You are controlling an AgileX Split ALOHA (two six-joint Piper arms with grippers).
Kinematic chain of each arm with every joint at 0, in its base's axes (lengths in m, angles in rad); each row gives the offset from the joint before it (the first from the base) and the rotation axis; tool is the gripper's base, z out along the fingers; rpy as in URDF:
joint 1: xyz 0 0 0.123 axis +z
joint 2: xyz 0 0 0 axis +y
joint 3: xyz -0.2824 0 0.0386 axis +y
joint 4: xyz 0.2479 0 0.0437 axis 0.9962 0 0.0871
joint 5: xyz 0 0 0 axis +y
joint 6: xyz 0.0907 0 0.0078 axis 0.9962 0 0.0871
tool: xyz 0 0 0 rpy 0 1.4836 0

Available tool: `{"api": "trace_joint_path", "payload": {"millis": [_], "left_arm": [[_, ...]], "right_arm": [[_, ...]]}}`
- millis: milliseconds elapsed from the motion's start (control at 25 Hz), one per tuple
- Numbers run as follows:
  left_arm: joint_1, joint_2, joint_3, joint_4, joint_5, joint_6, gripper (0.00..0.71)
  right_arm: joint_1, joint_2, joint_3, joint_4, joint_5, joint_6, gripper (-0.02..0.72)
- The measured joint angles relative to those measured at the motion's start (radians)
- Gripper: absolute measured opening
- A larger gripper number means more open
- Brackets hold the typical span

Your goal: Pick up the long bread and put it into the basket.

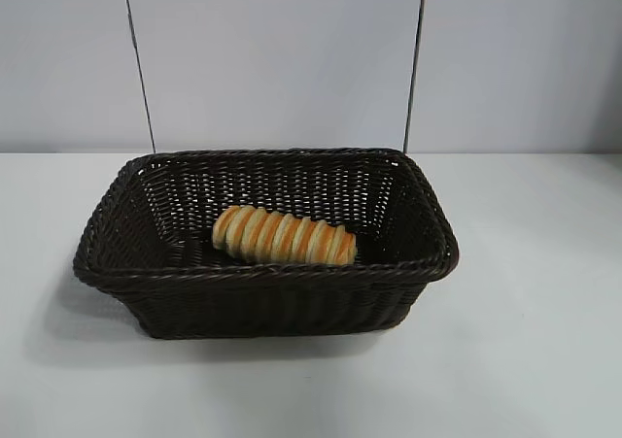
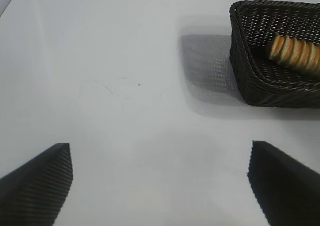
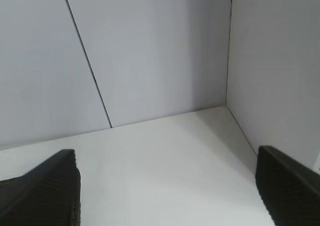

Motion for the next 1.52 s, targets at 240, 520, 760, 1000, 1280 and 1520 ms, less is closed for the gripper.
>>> {"api": "trace_joint_path", "payload": {"millis": [240, 520, 760, 1000, 1280, 1520], "left_arm": [[0.000, 0.000, 0.000, 0.000, 0.000, 0.000, 0.685], [0.000, 0.000, 0.000, 0.000, 0.000, 0.000, 0.685], [0.000, 0.000, 0.000, 0.000, 0.000, 0.000, 0.685], [0.000, 0.000, 0.000, 0.000, -0.001, 0.000, 0.685], [0.000, 0.000, 0.000, 0.000, -0.001, 0.000, 0.685], [0.000, 0.000, 0.000, 0.000, -0.001, 0.000, 0.685]], "right_arm": [[0.034, -0.156, 0.196, -0.014, 0.000, -0.031, 0.695], [0.036, -0.284, 0.326, -0.025, -0.004, -0.042, 0.695], [0.039, -0.284, 0.418, -0.038, 0.000, -0.055, 0.695], [0.039, -0.284, 0.462, -0.039, -0.035, -0.061, 0.695], [0.039, -0.284, 0.467, -0.036, -0.040, -0.061, 0.695], [0.039, -0.284, 0.467, -0.036, -0.045, -0.061, 0.695]]}}
